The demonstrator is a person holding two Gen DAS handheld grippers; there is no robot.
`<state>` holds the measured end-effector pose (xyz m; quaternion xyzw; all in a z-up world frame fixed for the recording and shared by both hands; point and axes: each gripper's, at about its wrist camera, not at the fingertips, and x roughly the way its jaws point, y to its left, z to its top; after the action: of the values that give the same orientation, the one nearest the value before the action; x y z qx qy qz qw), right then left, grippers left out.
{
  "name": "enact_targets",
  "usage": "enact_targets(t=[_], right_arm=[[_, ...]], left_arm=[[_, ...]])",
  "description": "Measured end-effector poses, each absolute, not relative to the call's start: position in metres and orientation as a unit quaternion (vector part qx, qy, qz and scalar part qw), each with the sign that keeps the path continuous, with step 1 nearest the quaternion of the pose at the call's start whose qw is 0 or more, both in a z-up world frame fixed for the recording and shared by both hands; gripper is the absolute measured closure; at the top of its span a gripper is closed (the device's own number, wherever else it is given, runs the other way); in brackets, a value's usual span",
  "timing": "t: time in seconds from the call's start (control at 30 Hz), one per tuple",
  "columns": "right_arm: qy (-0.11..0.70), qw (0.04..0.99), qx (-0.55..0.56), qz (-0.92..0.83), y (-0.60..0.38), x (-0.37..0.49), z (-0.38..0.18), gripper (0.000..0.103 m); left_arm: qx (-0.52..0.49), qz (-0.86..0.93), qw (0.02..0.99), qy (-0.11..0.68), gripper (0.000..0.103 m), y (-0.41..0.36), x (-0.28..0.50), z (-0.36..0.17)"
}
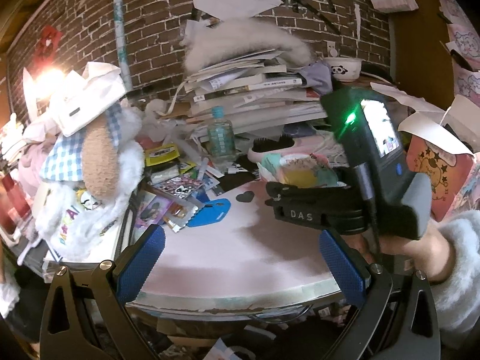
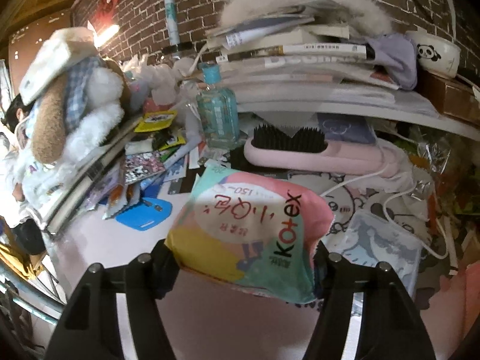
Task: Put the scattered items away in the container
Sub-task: 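Lift the Kotex pack off the desk with the right gripper, then carry the Kotex pack with the right gripper over the white bag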
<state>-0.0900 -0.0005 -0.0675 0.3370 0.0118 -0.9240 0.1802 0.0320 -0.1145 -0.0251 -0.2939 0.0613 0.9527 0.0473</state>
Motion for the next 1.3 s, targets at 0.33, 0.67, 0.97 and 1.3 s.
enact_targets(t=[0.33, 0.67, 0.97, 1.3], right_arm=[[0.021, 0.232, 0.306, -0.923, 0.010, -0.063, -0.023, 0.040], [0.037, 0.260, 0.265, -0.928, 0.013, -0.024, 0.021, 0.040], [0.031, 0.220, 0.256, -0.941, 0.052, 0.002, 0.053, 0.040], [0.024, 0.173, 0.243, -0.954, 0.121, 0.019, 0.088, 0.040]], left_arm=[[-0.299, 0.950, 0.060, 0.071, 0.000, -0.100, 0.033, -0.024], [-0.295, 0.951, 0.065, 0.068, 0.000, -0.090, 0.034, -0.017], [-0.291, 0.950, 0.095, 0.065, 0.000, -0.063, 0.033, -0.008], [-0.289, 0.944, 0.138, 0.073, 0.000, -0.012, 0.025, 0.011]])
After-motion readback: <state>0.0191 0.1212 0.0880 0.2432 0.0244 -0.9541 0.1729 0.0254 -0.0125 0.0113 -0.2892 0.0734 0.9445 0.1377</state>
